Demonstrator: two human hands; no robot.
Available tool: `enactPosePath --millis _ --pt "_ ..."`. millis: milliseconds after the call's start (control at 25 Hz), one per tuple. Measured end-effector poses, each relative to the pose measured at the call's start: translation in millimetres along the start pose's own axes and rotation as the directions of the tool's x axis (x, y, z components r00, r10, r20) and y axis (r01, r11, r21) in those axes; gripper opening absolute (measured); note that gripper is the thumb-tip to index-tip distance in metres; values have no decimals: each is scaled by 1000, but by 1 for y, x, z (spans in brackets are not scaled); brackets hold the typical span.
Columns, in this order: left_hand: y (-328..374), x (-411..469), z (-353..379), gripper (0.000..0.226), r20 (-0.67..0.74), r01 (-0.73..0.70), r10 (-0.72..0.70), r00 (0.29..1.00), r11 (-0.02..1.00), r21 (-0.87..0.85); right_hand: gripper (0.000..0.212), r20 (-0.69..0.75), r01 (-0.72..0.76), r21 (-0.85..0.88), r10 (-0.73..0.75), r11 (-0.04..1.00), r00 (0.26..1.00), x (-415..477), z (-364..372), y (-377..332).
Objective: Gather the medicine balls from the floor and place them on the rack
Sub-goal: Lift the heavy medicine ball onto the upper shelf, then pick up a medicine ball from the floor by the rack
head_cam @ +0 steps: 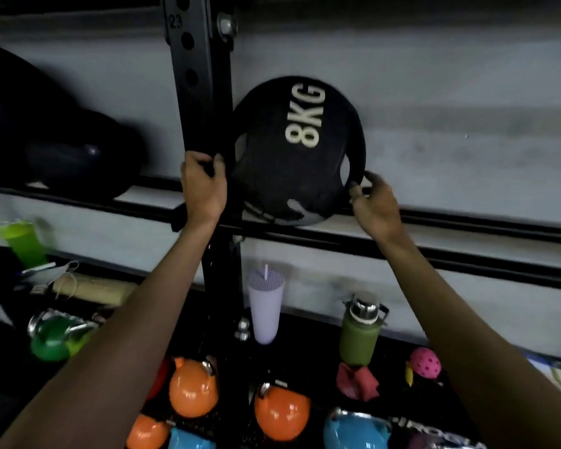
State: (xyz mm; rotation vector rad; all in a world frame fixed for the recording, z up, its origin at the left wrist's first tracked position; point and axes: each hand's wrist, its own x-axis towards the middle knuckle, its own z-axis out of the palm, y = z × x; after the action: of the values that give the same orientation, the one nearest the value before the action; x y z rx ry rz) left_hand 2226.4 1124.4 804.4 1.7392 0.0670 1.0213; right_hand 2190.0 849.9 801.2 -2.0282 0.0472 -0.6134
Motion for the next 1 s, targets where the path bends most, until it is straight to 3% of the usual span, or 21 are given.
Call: enactPosePath --millis 120,200,400,600,720,840,920,1000 --pt "-16 -75 -20 8 45 -89 91 995 995 -39 31 -158 248 66 -235 967 959 -74 -3 8" --pt "-33 -123 -32 10 166 -105 101 981 994 17 26 -159 301 129 -280 945 947 -133 8 23" --pt "-99 -231 -76 13 438 -37 -57 897 979 203 27 87 125 43 -128 991 988 -258 56 94" --pt "-176 -360 -146 10 682 -11 -249 688 935 354 15 250 -131 -216 184 968 951 -396 82 177" --pt "-212 -432 -180 16 753 29 -452 478 865 501 18 344 -353 -296 444 888 827 -469 85 218" --pt "-242 -497 -207 28 738 52 -622 262 773 633 25 394 -522 -420 667 742 632 -525 89 254" --pt "-266 -536 -218 30 693 102 -695 192 716 690 27 401 -589 -464 750 661 526 -554 95 286" --pt "-299 -574 -219 32 646 167 -750 141 661 732 26 420 -604 -484 774 633 473 -580 106 329"
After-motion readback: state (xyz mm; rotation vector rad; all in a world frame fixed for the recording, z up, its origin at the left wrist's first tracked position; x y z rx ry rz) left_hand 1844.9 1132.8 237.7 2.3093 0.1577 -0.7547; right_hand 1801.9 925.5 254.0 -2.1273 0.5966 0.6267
